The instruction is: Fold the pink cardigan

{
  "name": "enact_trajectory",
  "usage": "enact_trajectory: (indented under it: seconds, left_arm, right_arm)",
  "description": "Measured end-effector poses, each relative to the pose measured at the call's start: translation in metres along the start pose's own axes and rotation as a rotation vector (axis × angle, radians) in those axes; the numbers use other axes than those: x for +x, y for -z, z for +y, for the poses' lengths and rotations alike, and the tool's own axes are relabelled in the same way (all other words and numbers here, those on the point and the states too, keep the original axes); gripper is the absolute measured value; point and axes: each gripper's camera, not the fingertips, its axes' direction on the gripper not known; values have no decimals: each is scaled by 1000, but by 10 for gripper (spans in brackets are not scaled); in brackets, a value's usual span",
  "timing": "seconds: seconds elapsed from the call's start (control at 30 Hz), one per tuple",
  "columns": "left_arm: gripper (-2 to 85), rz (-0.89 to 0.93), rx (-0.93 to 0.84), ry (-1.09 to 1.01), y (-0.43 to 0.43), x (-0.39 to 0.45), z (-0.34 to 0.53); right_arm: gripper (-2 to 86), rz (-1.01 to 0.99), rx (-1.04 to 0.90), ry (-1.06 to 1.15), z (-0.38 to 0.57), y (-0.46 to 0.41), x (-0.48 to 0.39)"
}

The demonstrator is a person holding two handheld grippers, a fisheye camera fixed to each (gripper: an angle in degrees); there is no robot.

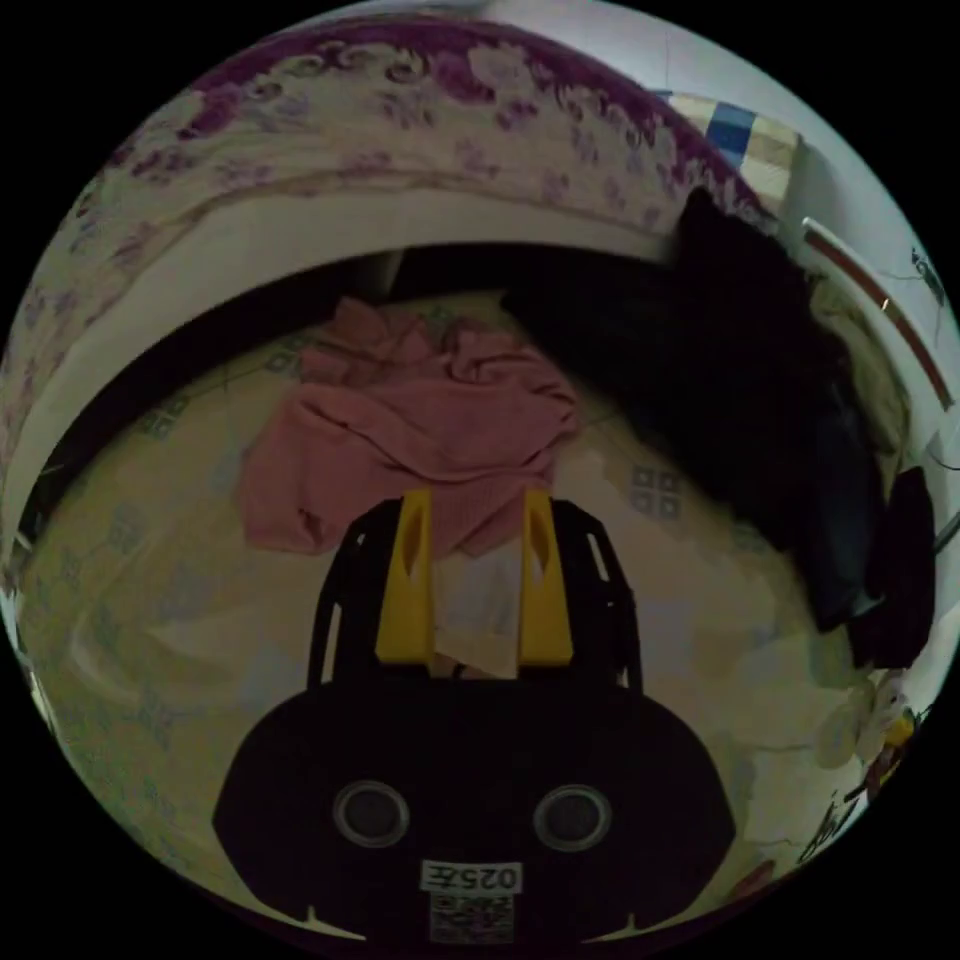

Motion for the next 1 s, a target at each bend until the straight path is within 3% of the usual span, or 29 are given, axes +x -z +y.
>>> enact_trajectory:
  seconds: [0.1, 0.23, 0.37, 0.43, 0.5, 0.57, 0.67, 0.73, 0.83, 0.9, 1.0]
  left_arm:
    - [95, -87, -174, -40, -60, 6, -27]
    - [18, -26, -166, 28, -66, -5, -34]
    - [14, 89, -316, -227, -37, 6, 8]
    - [20, 242, -400, -281, -11, 10, 56]
    - [26, 464, -500, -152, 25, 4, 142]
    - [28, 513, -461, -83, 60, -2, 211]
    - [34, 695, -567, 219, 97, -22, 311]
    - [37, 758, -460, 360, 132, -36, 356]
    - [46, 687, -68, 612, 212, -80, 395]
    - [73, 429, 188, 598, 273, -104, 396]
    - [119, 150, 153, 404, 280, -113, 362]
  right_arm:
    - [125, -27, -23, -16, -16, 14, 11]
    - [115, -79, -53, -55, -37, 24, 22]
    - [111, -66, -68, -31, -53, 32, 25]
    - [113, -54, -95, -4, -55, 34, 23]
    - [115, -56, -164, 10, -57, 34, 21]
    - [118, -55, -218, 27, -62, 33, 17]
    - [128, -74, -299, 80, -80, 23, 4]
    - [138, -53, -360, 149, -92, 14, -8]
    - [144, -46, -413, 236, -113, 12, -30]
    - [149, -110, -379, 317, -135, 22, -51]
    - [155, -76, -429, 463, -161, 11, -78]
